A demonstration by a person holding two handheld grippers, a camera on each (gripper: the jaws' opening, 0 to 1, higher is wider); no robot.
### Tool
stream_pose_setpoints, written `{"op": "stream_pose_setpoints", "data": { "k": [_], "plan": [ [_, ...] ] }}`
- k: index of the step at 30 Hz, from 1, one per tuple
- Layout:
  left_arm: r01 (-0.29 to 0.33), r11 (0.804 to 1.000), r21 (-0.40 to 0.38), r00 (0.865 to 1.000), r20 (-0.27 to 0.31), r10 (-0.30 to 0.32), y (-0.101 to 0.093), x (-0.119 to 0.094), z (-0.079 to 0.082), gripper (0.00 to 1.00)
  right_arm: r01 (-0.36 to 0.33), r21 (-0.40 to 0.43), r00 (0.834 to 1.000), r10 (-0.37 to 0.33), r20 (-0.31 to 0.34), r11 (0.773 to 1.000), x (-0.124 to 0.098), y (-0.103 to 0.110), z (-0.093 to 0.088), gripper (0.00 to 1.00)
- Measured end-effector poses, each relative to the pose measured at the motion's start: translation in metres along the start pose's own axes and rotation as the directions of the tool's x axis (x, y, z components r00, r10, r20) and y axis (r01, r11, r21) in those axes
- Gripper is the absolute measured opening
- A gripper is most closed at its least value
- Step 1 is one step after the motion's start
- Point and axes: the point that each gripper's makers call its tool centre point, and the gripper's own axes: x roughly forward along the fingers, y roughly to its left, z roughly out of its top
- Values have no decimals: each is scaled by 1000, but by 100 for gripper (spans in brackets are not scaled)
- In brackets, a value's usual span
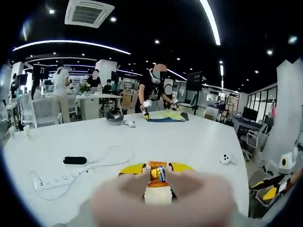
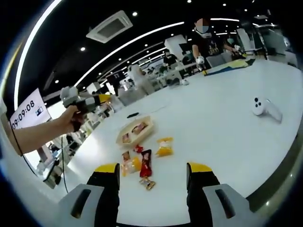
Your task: Place the target food into the container with the food tongs after gripping and lifting it, then release it inside without dropping or visibly crushing the food.
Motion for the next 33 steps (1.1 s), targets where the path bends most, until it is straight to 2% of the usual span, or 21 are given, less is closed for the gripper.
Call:
{"op": "stream_pose_setpoints", "data": {
  "k": [5, 8, 15, 27, 29, 33],
  "plan": [
    [-1, 1000, 0, 1000, -7, 1, -2, 8, 1, 17, -10, 9, 1000, 10, 1, 1000, 0, 2, -1, 56],
    [-26, 999, 34, 999, -39, 27, 0, 13, -2, 19, -9, 14, 1000, 9, 5, 1000, 0, 2, 0, 55],
    [-29, 999, 35, 998, -46, 31, 0, 18, 0, 20, 25, 31, 999, -26, 32, 999, -3, -8, 4, 55],
    [-58, 998, 5, 997, -43, 58, 12, 7, -4, 21, 32, 33, 999, -33, 35, 999, -4, -8, 3, 55],
    [-79, 997, 18, 995, -54, 79, 15, 3, -6, 21, 28, 30, 999, -29, 31, 999, -3, -6, 3, 55],
    [-73, 997, 38, 995, -60, 75, 12, -1, -7, 21, 18, 19, 1000, -18, 21, 1000, 0, -3, 2, 55]
  ]
}}
